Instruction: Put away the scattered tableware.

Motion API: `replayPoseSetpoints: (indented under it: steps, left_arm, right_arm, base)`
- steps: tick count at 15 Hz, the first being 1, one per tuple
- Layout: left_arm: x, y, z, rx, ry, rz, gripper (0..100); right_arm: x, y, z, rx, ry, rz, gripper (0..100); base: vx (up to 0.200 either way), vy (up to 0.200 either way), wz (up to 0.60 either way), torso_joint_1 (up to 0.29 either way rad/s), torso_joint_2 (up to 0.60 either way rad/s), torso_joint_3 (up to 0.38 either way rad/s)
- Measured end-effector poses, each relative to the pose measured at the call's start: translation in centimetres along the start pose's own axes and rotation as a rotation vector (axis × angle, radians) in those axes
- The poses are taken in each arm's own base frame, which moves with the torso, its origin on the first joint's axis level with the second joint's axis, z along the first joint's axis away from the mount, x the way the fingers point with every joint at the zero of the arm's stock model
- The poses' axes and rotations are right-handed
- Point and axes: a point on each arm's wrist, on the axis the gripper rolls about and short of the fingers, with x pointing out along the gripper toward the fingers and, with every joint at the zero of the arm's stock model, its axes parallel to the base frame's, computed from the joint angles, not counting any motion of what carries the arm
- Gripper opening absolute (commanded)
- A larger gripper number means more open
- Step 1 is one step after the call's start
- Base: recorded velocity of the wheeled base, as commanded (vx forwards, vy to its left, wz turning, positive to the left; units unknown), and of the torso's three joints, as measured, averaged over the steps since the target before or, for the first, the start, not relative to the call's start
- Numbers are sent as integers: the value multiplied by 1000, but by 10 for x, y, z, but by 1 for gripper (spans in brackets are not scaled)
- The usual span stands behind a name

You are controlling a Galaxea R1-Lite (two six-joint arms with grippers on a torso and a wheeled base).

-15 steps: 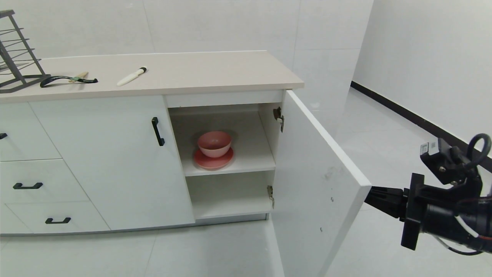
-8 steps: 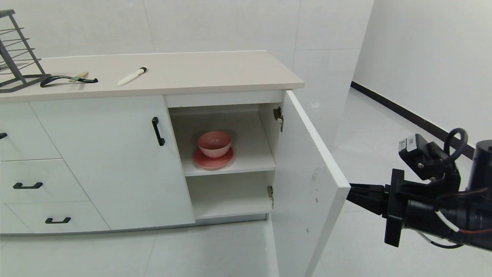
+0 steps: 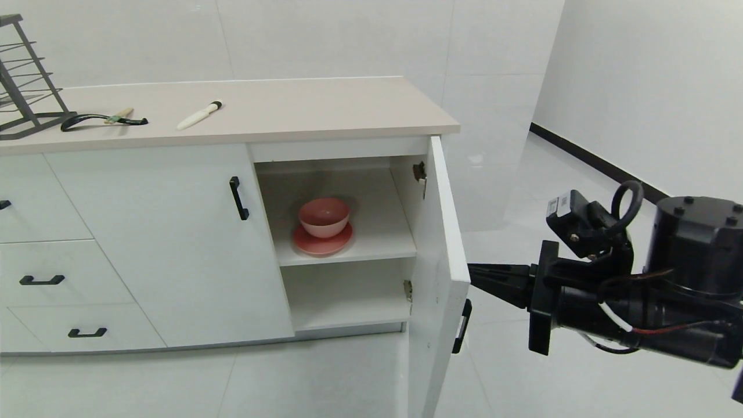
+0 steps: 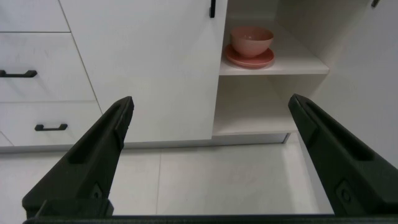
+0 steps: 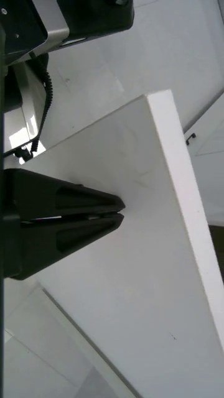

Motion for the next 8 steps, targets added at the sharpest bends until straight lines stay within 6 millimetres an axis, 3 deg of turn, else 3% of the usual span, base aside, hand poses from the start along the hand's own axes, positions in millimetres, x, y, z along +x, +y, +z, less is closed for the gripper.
replayPoseSetpoints:
  steps: [8]
  left_arm:
    - [0,0,0,0,-1,1,100]
  right_arm:
    - [30,-8,-1,-2,9,11,0]
  base:
    - [0,0,0,0,0,0]
